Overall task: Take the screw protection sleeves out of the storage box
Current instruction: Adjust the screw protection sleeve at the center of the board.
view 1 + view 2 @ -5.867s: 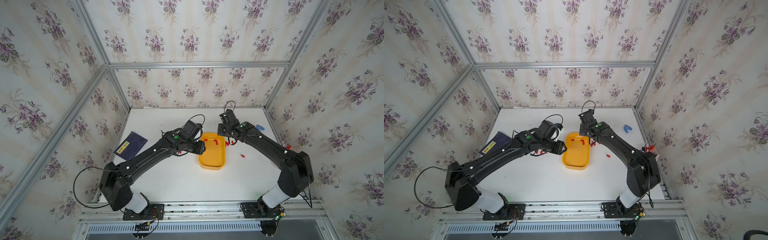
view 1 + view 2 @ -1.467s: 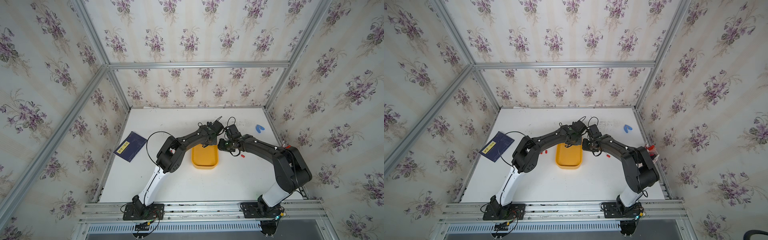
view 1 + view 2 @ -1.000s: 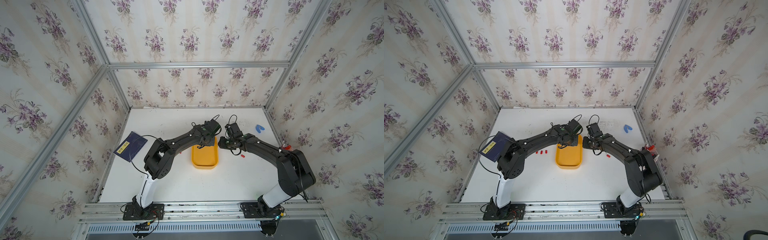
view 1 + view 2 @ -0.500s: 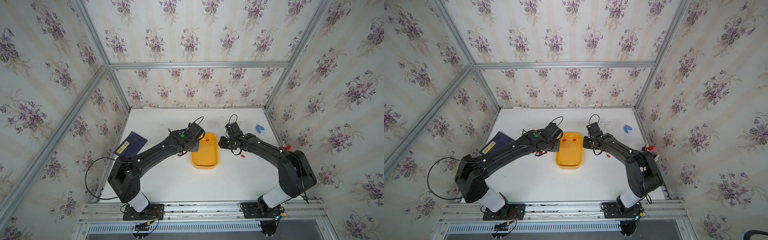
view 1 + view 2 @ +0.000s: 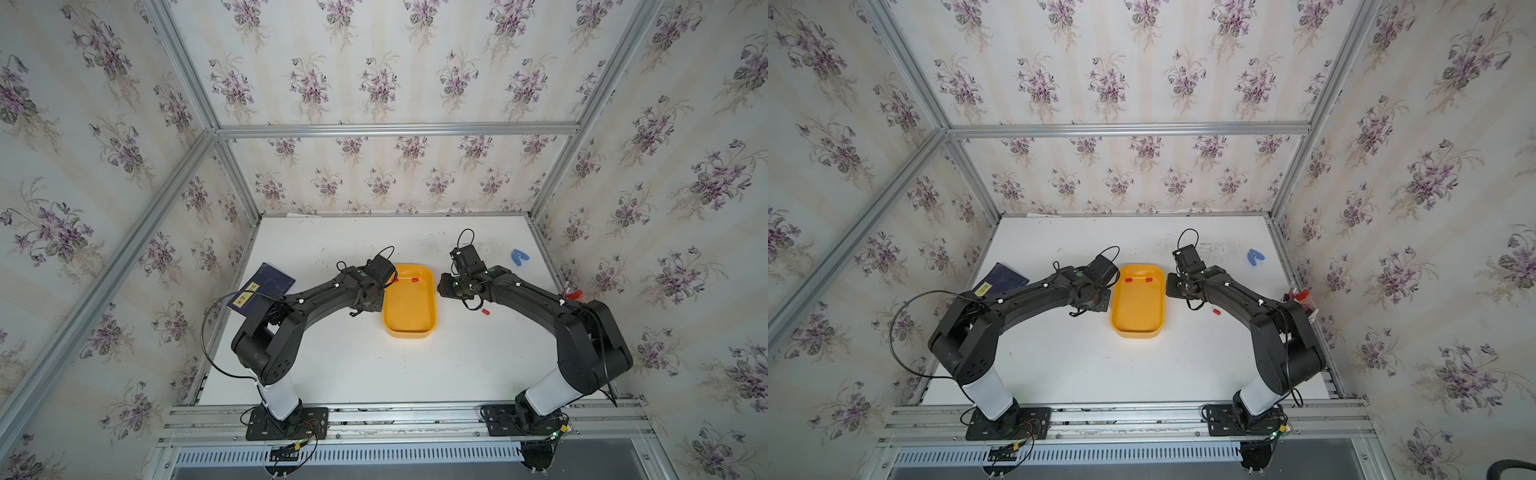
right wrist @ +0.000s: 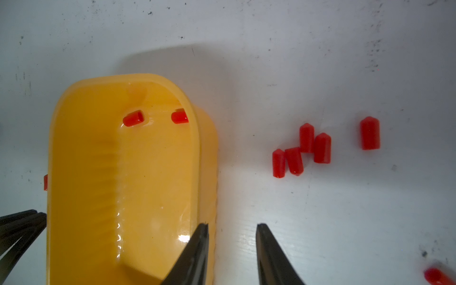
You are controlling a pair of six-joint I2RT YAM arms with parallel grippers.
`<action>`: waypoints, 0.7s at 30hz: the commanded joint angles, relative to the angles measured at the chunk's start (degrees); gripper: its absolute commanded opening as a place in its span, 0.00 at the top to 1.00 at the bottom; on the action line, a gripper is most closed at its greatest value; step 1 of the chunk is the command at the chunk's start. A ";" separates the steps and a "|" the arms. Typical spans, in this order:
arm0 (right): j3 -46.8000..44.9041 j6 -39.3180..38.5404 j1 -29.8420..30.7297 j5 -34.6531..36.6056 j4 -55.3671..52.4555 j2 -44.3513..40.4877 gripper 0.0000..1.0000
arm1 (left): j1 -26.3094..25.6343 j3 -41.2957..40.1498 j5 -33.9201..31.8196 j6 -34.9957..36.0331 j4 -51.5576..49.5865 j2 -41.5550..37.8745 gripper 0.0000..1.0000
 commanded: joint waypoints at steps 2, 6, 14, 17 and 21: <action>0.19 -1.21 -0.01 1.20 -0.56 0.05 0.62 | -0.05 0.33 0.43 0.60 1.83 -0.29 0.78; 0.10 -1.13 -0.02 0.70 -0.09 0.81 0.62 | 0.18 0.03 0.55 0.00 1.51 -1.45 0.77; -0.07 -0.88 -0.02 0.22 0.49 0.49 0.62 | 3.45 -0.21 1.39 -0.45 -0.19 -3.86 0.72; -0.45 -0.96 -0.02 0.40 0.49 0.19 0.62 | 5.14 -1.19 1.60 -1.30 -0.87 -5.48 0.70; -1.16 -0.96 -0.02 0.25 0.78 -0.08 0.62 | 8.92 -2.23 1.43 -3.40 -2.91 -7.38 0.64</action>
